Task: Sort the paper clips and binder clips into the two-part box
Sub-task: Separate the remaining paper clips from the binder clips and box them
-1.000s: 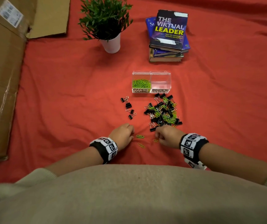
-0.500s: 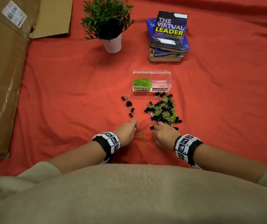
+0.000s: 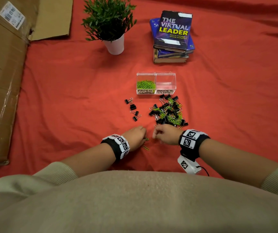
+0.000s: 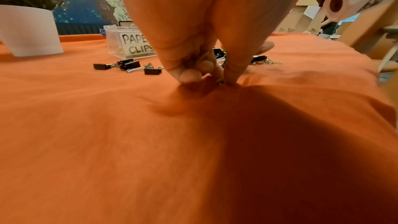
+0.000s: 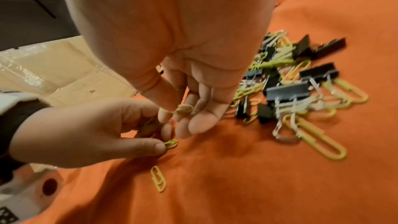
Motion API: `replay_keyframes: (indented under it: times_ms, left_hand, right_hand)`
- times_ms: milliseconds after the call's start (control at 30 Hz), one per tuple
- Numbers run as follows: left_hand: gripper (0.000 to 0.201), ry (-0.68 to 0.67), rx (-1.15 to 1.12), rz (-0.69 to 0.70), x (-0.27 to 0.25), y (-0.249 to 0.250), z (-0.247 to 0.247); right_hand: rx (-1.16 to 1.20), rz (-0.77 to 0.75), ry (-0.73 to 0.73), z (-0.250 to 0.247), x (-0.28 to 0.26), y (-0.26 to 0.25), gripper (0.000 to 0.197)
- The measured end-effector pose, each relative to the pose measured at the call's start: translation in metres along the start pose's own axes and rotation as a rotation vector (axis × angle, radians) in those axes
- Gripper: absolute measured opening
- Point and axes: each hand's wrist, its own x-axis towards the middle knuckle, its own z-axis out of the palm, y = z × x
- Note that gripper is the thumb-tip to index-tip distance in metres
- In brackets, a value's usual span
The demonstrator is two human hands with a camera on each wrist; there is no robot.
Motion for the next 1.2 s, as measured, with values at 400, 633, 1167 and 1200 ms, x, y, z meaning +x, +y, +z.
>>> replay_keyframes:
  times_ms: [400, 633, 1167, 1200]
  left_hand:
    - [0.014, 0.165, -0.258, -0.145, -0.008, -0.017, -0.009]
    - [0.008, 0.189, -0.532, -0.206, 0.006, -0.016, -0.038]
    - [0.024, 0.061, -0.723, -0.227, 0.073, 0.054, -0.058]
    - [0.027, 0.068, -0.689, -0.221, 0.077, 0.058, -0.058]
  right_hand:
    - [-0.634, -0.127, -0.034, 0.053, 0.013, -0.024, 0.024]
    - [-0.469, -0.150, -0.095, 0.040, 0.010, -0.022, 0.020]
    - [0.405, 0.323, 0.380, -0.098, -0.007, 0.070, 0.028]
    - [0.353, 0.339, 0.398, -0.098, -0.004, 0.072, 0.027]
